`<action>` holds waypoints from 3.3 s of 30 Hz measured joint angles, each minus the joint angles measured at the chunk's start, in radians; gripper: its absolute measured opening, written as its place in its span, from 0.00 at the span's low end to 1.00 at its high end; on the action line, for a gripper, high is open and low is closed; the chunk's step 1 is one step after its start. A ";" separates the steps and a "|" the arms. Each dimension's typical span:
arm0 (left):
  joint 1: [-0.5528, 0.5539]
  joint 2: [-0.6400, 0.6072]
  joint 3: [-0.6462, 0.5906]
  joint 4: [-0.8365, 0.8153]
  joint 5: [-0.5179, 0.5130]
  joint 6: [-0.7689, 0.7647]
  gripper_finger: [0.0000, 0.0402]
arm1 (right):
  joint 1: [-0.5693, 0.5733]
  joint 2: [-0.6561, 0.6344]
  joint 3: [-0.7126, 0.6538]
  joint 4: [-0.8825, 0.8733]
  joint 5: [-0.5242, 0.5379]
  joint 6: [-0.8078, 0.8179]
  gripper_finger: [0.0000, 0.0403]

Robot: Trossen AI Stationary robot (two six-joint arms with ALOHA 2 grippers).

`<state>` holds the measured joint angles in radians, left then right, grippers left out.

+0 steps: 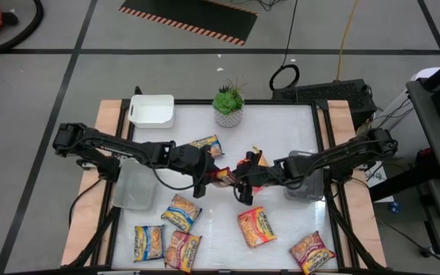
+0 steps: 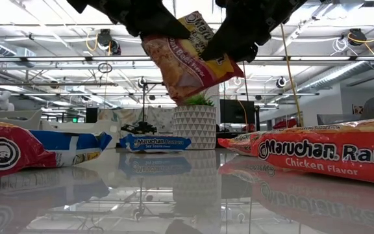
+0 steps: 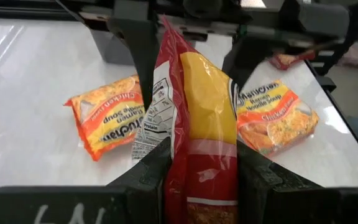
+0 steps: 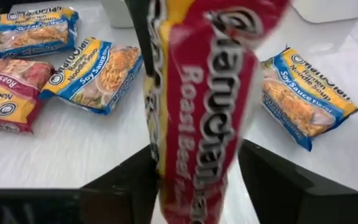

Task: Sort Maruchan noodles
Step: Put the top red noodle pack into the white bin

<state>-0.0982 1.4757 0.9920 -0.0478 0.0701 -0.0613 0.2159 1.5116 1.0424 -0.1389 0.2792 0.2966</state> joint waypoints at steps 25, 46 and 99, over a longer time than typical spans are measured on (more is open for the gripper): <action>-0.009 -0.288 -0.053 -0.419 -0.822 -0.268 0.30 | 0.070 -0.372 -0.114 -0.239 0.224 0.169 0.60; 0.315 -0.735 -0.673 0.229 -1.311 -0.048 0.32 | 0.084 -0.389 -0.121 -0.127 0.248 0.089 0.60; 0.902 -0.537 -0.934 0.799 -0.908 -0.332 0.32 | 0.000 -0.389 -0.121 0.173 0.205 -0.214 0.60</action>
<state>0.8043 0.9389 0.0582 0.7513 -0.8381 -0.3929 0.2156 1.1229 0.9215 0.0345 0.4837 0.0828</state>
